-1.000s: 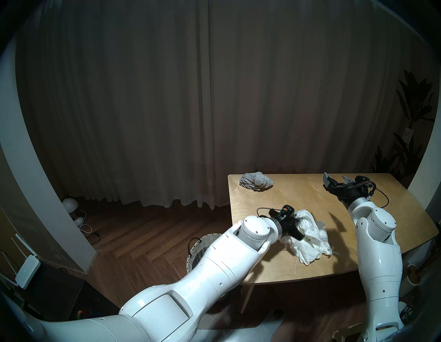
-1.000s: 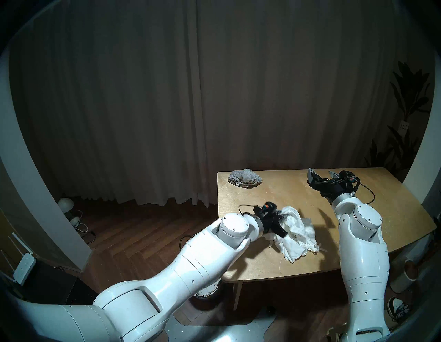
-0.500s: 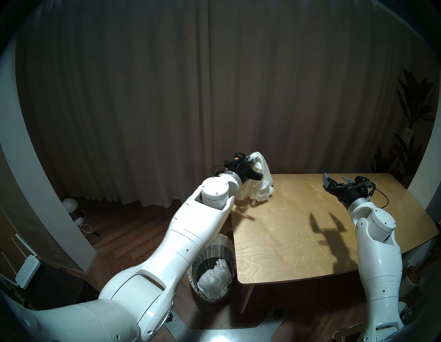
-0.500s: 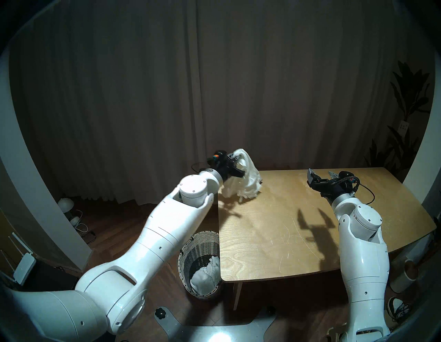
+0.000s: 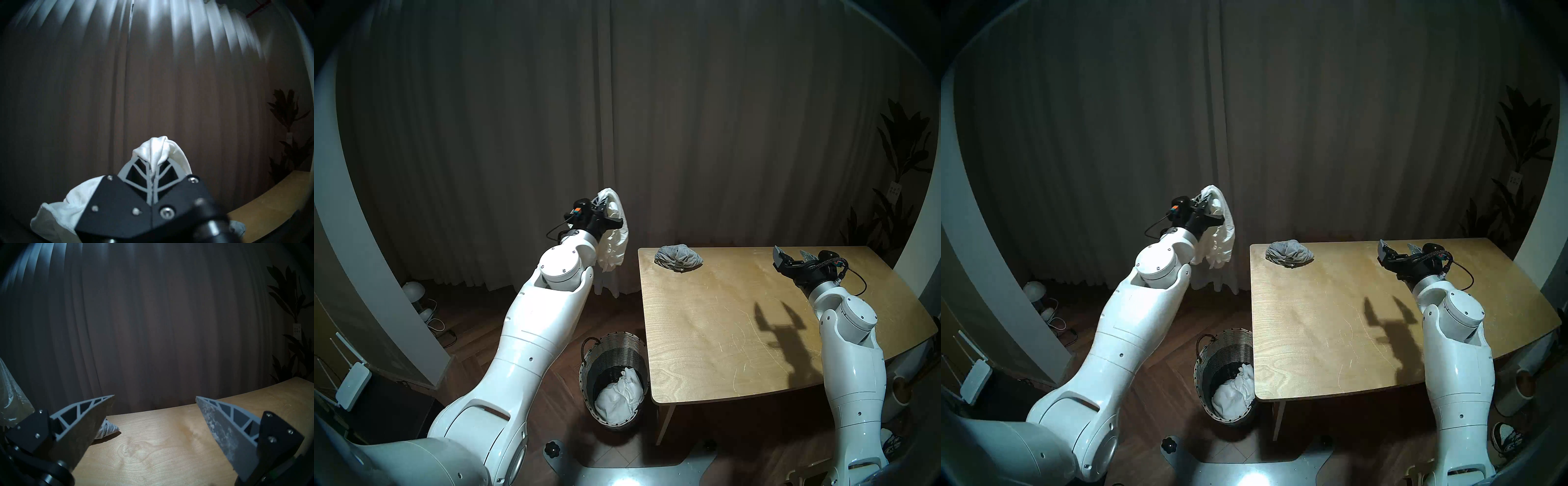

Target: Toss clothes into the laundry hamper

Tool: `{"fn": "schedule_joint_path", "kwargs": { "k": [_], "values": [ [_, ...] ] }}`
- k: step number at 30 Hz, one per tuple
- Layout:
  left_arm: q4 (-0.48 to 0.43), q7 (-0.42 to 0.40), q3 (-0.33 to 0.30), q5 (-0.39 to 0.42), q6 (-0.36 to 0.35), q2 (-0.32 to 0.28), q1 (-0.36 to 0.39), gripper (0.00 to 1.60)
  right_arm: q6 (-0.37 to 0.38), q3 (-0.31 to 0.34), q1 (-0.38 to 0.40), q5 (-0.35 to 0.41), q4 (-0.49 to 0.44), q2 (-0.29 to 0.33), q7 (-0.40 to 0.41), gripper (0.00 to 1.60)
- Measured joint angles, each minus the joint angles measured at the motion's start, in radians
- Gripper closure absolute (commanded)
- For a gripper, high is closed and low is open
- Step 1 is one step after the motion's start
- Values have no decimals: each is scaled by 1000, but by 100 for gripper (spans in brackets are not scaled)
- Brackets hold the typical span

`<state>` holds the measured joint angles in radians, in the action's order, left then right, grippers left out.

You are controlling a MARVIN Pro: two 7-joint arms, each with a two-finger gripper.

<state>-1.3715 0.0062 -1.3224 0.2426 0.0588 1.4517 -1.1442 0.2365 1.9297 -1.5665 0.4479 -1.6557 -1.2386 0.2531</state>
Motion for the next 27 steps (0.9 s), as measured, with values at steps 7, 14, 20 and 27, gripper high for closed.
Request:
{"fn": "schedule_joint_path", "kwargs": {
  "k": [7, 14, 20, 27],
  "values": [
    [-52, 69, -28, 20, -44, -59, -107, 160, 0, 1, 0, -1, -1, 0, 0, 0],
    [-74, 113, -20, 33, -79, -87, -213, 160, 0, 1, 0, -2, -3, 0, -5, 0],
    [13, 139, -15, 44, -83, -77, -249, 160, -1, 1, -1, -4, -5, 0, -14, 0],
    [182, 143, -19, 65, -55, -59, -237, 160, -1, 1, -1, -4, -7, 0, -22, 0]
  ]
}}
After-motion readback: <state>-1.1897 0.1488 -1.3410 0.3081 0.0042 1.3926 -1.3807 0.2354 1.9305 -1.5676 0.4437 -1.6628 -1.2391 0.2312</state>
